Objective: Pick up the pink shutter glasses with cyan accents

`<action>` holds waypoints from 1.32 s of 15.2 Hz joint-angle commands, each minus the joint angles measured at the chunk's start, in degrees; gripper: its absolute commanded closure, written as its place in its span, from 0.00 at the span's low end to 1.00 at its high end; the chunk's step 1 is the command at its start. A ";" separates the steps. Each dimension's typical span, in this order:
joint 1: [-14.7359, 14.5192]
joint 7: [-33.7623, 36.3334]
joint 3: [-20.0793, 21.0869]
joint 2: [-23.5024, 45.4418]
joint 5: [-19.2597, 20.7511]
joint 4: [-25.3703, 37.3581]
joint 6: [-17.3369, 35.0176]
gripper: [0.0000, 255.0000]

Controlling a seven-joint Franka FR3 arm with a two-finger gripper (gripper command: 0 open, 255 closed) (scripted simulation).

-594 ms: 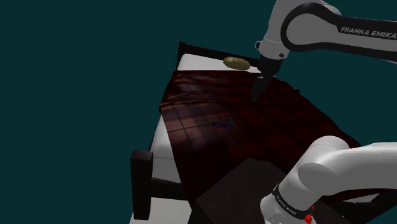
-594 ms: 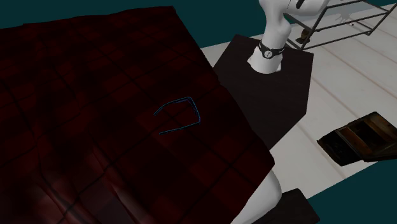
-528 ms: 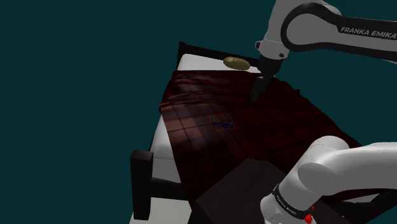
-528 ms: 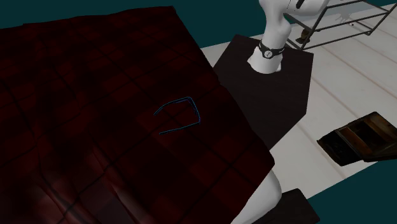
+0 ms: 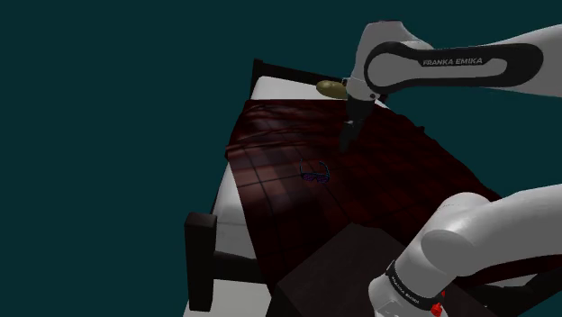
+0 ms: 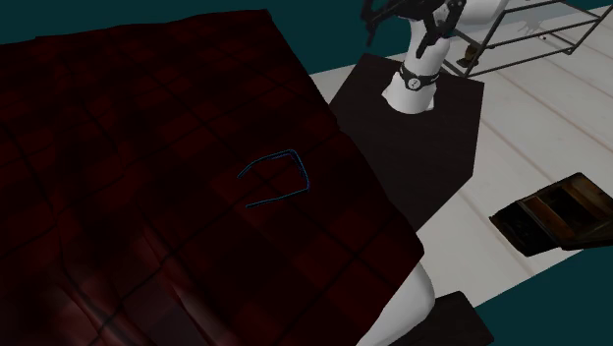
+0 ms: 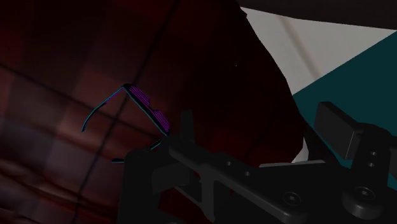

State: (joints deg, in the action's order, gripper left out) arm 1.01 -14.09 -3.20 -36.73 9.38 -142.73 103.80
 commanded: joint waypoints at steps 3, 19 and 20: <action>0.19 -2.80 -2.31 7.82 1.00 -0.24 7.53 0.00; 1.20 -16.52 -7.57 45.07 -2.31 13.37 28.45 0.00; 1.43 -17.44 -7.52 47.46 -2.82 14.84 29.17 0.00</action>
State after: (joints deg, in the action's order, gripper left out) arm 2.32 -30.70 -10.82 7.82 7.15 -129.34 131.69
